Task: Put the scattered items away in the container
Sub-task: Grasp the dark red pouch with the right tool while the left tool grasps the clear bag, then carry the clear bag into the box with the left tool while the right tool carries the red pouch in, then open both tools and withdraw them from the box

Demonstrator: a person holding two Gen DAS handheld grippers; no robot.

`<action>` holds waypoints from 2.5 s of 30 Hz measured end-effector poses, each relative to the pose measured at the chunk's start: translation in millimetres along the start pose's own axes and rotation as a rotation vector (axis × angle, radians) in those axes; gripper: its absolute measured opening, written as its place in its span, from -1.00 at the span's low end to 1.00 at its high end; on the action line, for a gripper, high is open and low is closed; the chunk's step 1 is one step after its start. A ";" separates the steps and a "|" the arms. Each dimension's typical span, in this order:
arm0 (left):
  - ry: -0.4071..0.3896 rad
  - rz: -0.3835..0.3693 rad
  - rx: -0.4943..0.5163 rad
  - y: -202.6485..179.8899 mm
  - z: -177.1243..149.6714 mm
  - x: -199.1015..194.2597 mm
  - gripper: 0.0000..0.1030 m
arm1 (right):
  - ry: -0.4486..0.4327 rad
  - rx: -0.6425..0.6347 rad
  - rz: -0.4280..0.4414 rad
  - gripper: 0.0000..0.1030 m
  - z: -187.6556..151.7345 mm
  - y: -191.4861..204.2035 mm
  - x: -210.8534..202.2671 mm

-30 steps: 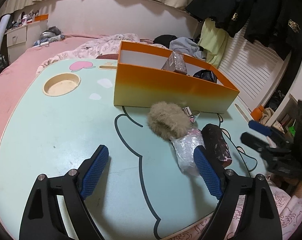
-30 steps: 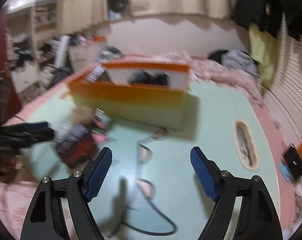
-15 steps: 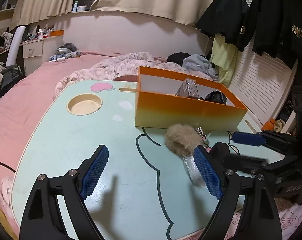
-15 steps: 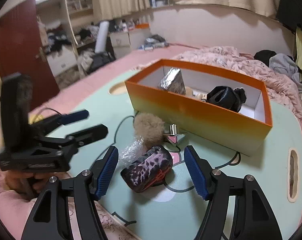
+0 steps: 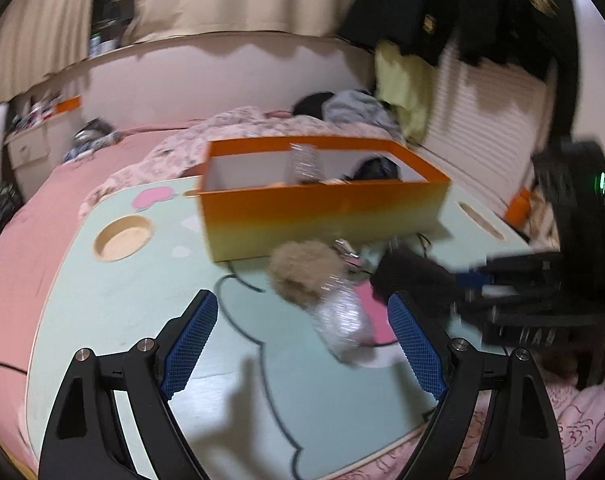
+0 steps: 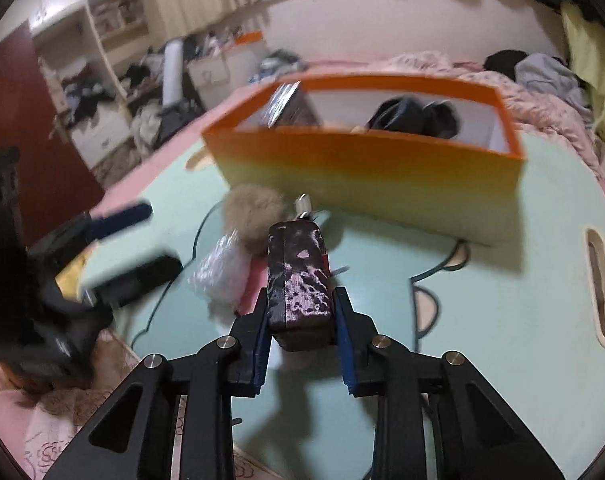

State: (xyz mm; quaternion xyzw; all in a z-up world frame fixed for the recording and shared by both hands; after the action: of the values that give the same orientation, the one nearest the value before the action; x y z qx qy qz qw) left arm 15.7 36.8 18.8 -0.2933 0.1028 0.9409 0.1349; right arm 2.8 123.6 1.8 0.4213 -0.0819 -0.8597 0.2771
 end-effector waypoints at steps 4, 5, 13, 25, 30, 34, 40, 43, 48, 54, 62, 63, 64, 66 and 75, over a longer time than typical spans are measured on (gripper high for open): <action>0.070 -0.041 0.093 -22.0 2.2 16.7 0.68 | -0.130 0.035 0.006 -0.47 4.8 -7.6 -28.6; 0.079 -0.046 0.108 -25.8 2.9 20.3 0.65 | -0.151 0.040 0.001 -0.47 5.0 -9.0 -33.4; 0.129 -0.085 0.095 -28.2 -1.6 34.8 -0.34 | -0.155 0.052 -0.002 -0.47 5.1 -8.8 -35.9; 0.025 -0.073 0.038 -12.3 6.7 15.1 -0.34 | -0.156 0.026 -0.023 -0.47 3.5 -6.8 -35.4; 0.004 -0.061 0.028 -6.1 17.5 13.6 -0.34 | -0.158 0.022 -0.024 -0.47 6.7 -8.7 -35.4; -0.004 -0.062 0.003 5.7 36.8 17.8 -0.34 | -0.186 0.000 -0.049 -0.47 23.3 -11.3 -39.9; -0.018 -0.053 -0.031 31.2 78.6 30.8 -0.34 | -0.241 -0.012 -0.079 -0.48 60.9 -19.1 -44.5; -0.009 -0.057 -0.052 41.5 93.5 43.4 -0.34 | -0.266 -0.006 -0.101 -0.48 80.0 -26.3 -42.0; 0.020 -0.033 -0.074 51.7 103.5 63.9 -0.34 | -0.250 0.043 -0.102 -0.48 103.2 -40.6 -29.8; 0.030 -0.027 -0.140 56.5 106.9 81.1 0.33 | -0.264 0.068 -0.129 -0.15 114.3 -46.7 -18.9; 0.007 0.001 -0.205 71.7 95.5 76.0 0.54 | -0.366 0.081 -0.164 0.45 113.9 -50.2 -40.8; 0.000 0.002 -0.209 73.6 94.7 72.8 0.54 | -0.363 0.087 -0.160 0.45 113.3 -51.2 -42.1; -0.006 0.006 -0.211 74.9 94.5 69.9 0.54 | -0.359 0.092 -0.156 0.45 112.6 -51.7 -43.0; -0.020 0.017 -0.216 78.5 93.0 61.4 0.54 | -0.347 0.101 -0.139 0.45 108.8 -52.2 -44.5; -0.001 -0.044 -0.215 63.5 55.3 24.2 0.54 | -0.228 -0.020 -0.108 0.46 61.9 -19.9 -34.3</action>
State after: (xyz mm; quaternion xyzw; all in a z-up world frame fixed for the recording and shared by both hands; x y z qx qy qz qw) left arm -52.3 -3.4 56.7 -0.3076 -0.0053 0.9434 0.1235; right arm -36.2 153.1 56.7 0.3216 -0.0816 -0.9164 0.2237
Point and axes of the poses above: each gripper's, at about its wrist camera, not at the fingertips, and x roughly the way its jaws point, y to its left, z to its top, the point moved 5 cm from there along x, roughly the way its jaws point, and after that the axes turned 13 degrees about x, right-handed, at the moved point
